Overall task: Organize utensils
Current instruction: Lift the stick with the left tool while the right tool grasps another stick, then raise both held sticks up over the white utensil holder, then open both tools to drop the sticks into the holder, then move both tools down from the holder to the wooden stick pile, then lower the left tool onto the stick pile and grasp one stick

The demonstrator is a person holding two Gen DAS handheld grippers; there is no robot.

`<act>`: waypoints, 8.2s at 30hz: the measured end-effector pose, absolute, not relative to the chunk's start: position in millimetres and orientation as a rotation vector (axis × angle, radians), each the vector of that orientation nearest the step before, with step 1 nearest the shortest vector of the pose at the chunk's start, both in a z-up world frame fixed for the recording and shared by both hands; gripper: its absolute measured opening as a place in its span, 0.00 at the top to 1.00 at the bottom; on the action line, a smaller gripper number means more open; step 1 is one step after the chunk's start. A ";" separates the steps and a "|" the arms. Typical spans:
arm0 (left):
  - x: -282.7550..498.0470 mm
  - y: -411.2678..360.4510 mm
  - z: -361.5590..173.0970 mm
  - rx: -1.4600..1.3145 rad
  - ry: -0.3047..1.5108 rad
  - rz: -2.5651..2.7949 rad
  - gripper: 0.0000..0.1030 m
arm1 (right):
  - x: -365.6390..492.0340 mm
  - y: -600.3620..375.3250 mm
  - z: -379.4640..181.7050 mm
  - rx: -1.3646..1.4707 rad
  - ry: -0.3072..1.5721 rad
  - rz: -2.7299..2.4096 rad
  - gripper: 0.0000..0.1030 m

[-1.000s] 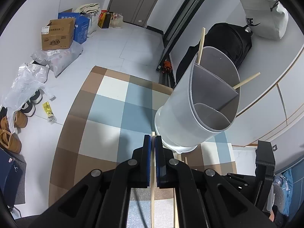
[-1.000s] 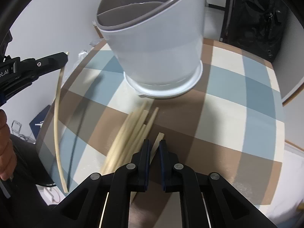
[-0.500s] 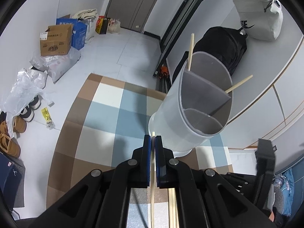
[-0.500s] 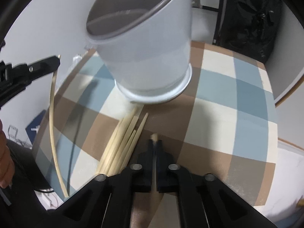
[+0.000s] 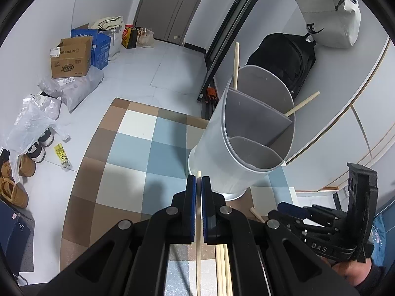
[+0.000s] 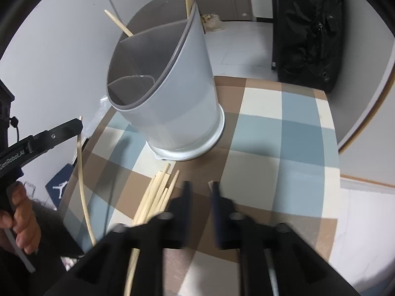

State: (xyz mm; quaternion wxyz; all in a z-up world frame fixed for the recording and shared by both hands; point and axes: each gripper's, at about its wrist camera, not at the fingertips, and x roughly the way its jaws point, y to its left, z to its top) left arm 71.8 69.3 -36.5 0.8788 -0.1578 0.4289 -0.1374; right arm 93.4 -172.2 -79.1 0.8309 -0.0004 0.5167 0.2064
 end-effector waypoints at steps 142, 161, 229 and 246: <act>97.4 27.5 45.4 -0.163 0.745 -0.366 0.53 | 68.4 -226.5 51.1 0.226 0.491 0.554 0.25; 48.0 23.3 0.8 -0.128 0.708 -0.231 0.27 | 32.6 -213.7 23.4 0.199 0.575 0.527 0.00; 64.4 -7.1 -98.2 0.068 1.201 -0.142 0.58 | 37.0 -240.6 -17.1 0.330 0.807 0.456 0.00; 74.3 15.7 -98.2 -0.076 1.186 -0.209 0.99 | 47.2 -221.8 -36.2 0.308 0.909 0.486 0.00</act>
